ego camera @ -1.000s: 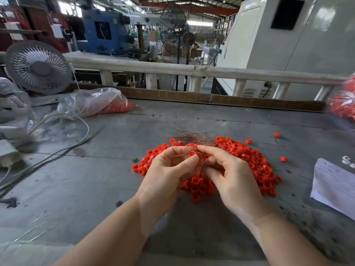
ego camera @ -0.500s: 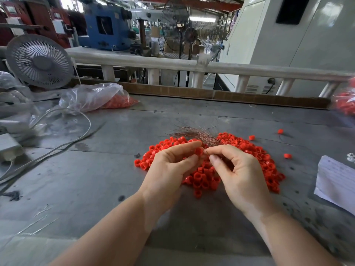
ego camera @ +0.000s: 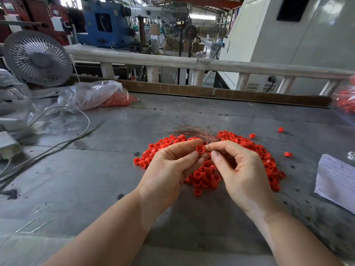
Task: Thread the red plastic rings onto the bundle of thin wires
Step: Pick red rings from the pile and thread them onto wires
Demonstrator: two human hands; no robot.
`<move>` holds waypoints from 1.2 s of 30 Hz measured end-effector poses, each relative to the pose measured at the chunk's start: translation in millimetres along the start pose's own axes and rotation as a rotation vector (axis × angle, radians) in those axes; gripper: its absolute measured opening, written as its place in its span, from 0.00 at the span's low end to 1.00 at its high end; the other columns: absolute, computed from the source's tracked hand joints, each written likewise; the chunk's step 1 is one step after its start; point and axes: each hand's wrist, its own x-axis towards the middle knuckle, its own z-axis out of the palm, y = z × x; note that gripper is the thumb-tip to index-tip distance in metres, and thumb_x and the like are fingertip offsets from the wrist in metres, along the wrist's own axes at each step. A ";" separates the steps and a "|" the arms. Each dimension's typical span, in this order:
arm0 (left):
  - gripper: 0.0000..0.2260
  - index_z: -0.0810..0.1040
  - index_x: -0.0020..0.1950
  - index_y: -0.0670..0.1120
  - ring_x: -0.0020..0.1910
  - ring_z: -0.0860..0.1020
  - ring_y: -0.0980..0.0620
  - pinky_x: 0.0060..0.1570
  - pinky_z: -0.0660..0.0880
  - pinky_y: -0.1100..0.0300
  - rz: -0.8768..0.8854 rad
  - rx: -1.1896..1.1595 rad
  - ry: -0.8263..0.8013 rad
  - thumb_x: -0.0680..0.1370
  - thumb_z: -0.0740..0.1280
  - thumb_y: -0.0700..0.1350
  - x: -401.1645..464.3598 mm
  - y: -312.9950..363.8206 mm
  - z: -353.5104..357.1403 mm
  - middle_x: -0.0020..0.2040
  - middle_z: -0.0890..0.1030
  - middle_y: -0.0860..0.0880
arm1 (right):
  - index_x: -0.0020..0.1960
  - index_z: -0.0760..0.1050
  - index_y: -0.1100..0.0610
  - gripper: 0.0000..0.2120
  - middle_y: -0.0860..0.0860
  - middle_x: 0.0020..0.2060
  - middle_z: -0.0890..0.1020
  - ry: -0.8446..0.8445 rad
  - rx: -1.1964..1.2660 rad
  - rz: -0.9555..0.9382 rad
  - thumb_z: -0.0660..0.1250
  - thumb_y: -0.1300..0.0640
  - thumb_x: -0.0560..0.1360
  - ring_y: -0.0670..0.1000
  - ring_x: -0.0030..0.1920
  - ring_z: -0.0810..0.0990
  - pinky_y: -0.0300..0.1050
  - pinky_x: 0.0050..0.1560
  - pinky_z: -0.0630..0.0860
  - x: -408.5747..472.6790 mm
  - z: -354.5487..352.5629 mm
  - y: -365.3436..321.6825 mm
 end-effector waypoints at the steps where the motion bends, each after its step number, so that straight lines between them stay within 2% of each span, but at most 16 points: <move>1: 0.11 0.80 0.49 0.39 0.40 0.83 0.53 0.40 0.79 0.67 -0.005 -0.005 0.001 0.75 0.60 0.28 -0.1 0.2 0.3 0.39 0.84 0.44 | 0.46 0.80 0.51 0.11 0.43 0.41 0.83 0.000 0.002 -0.001 0.66 0.66 0.75 0.42 0.45 0.81 0.35 0.49 0.76 -0.1 -0.2 0.0; 8: 0.11 0.81 0.48 0.39 0.40 0.83 0.53 0.39 0.79 0.66 -0.028 -0.022 0.002 0.73 0.62 0.29 -0.3 1.5 -0.1 0.40 0.84 0.44 | 0.46 0.80 0.50 0.12 0.42 0.42 0.83 -0.005 0.005 -0.016 0.66 0.66 0.75 0.41 0.45 0.81 0.33 0.49 0.75 -0.2 -0.4 -1.0; 13: 0.09 0.80 0.49 0.38 0.39 0.83 0.53 0.37 0.79 0.67 -0.048 -0.046 -0.006 0.72 0.63 0.30 -0.5 1.1 0.2 0.39 0.84 0.43 | 0.47 0.81 0.54 0.10 0.43 0.42 0.83 -0.009 0.004 -0.009 0.66 0.67 0.75 0.41 0.45 0.81 0.33 0.50 0.74 -0.2 -0.9 0.9; 19: 0.12 0.79 0.48 0.37 0.40 0.83 0.52 0.38 0.79 0.66 -0.045 -0.042 -0.027 0.66 0.66 0.34 -1.1 0.6 -0.6 0.40 0.84 0.43 | 0.46 0.80 0.52 0.11 0.41 0.42 0.82 -0.001 -0.010 -0.027 0.66 0.68 0.74 0.39 0.46 0.80 0.28 0.49 0.71 0.7 -0.9 0.1; 24: 0.12 0.79 0.48 0.38 0.41 0.84 0.51 0.39 0.79 0.65 -0.047 -0.039 -0.027 0.65 0.68 0.35 -1.2 0.0 -1.0 0.40 0.84 0.44 | 0.47 0.80 0.51 0.12 0.42 0.43 0.83 0.001 -0.024 -0.032 0.66 0.67 0.74 0.41 0.46 0.81 0.31 0.50 0.74 0.4 -0.8 0.9; 29: 0.11 0.81 0.47 0.41 0.42 0.83 0.52 0.40 0.79 0.65 -0.037 -0.026 -0.031 0.65 0.68 0.36 -0.7 -0.1 -2.0 0.41 0.84 0.44 | 0.48 0.82 0.53 0.09 0.43 0.42 0.83 0.009 -0.046 -0.057 0.64 0.61 0.73 0.40 0.46 0.80 0.30 0.49 0.73 0.4 -0.5 0.2; 36: 0.10 0.83 0.45 0.40 0.40 0.83 0.52 0.38 0.79 0.66 -0.066 -0.066 -0.025 0.66 0.67 0.34 -0.3 0.7 -1.0 0.41 0.84 0.43 | 0.47 0.81 0.57 0.08 0.45 0.41 0.83 0.030 -0.109 -0.131 0.65 0.64 0.73 0.42 0.44 0.81 0.33 0.47 0.75 0.0 -1.1 0.9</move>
